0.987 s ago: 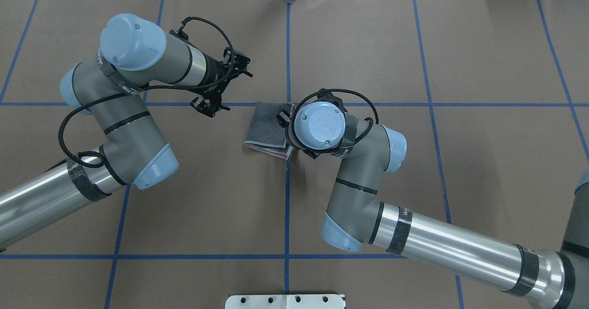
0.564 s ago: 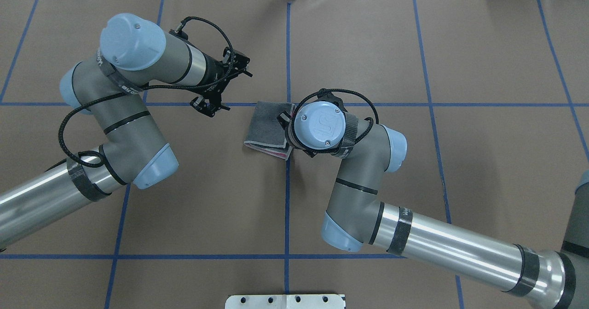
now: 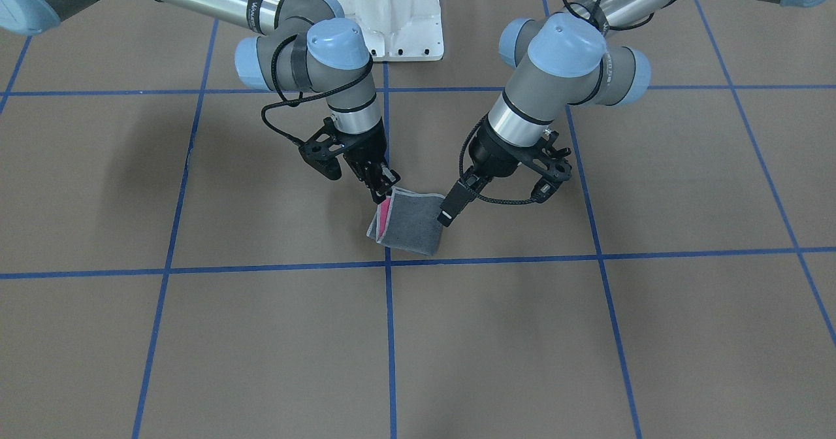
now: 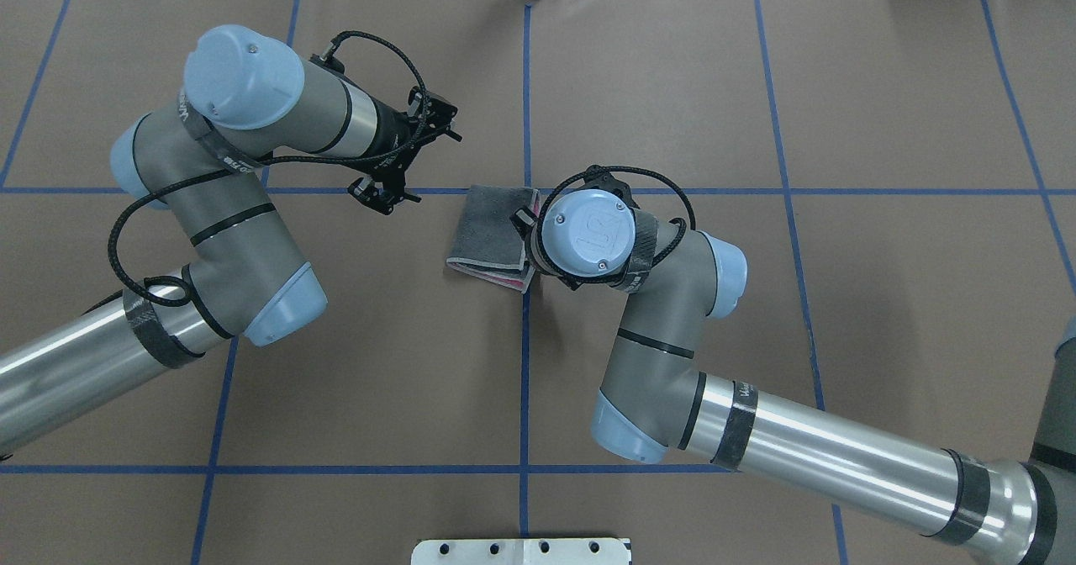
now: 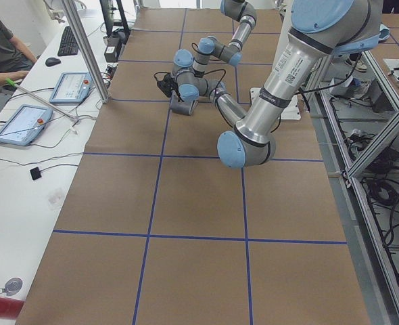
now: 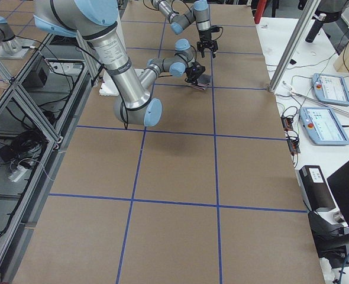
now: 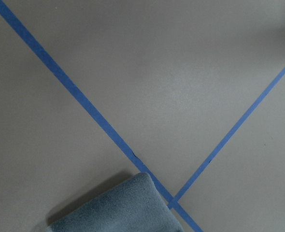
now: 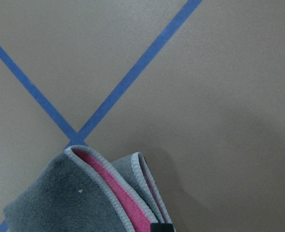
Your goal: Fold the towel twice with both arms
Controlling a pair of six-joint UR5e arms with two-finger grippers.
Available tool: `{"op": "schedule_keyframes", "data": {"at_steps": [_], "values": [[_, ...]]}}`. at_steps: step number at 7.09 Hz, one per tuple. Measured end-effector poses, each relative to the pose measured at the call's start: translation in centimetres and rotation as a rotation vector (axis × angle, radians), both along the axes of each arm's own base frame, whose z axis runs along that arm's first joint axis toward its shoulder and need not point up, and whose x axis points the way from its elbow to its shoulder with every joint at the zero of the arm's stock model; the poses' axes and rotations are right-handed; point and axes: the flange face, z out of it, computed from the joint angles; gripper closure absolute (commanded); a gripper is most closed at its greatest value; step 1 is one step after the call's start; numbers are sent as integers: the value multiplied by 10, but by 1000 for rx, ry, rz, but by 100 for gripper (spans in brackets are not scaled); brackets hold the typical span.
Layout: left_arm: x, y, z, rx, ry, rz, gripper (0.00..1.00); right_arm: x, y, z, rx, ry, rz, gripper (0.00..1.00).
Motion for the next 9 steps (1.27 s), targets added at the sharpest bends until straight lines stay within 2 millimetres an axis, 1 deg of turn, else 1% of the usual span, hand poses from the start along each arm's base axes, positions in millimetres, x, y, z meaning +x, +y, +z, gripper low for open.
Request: {"op": "schedule_keyframes", "data": {"at_steps": [1,3,5,6,7,9], "values": [[0,0,0,0,0,0,0,3,7,-6,-2,2,-6,100],[0,0,0,0,0,0,0,-3,29,-9,-15,-5,-24,100],[0,0,1,-1,-1,0,0,-11,45,1,-26,2,-37,100],[0,0,1,-1,-1,0,0,-12,47,4,-27,6,-39,100],[0,0,1,-1,-1,0,0,-10,44,4,-26,5,-36,100],[-1,0,1,0,0,0,0,-2,31,-1,-20,-2,-22,100]]}}
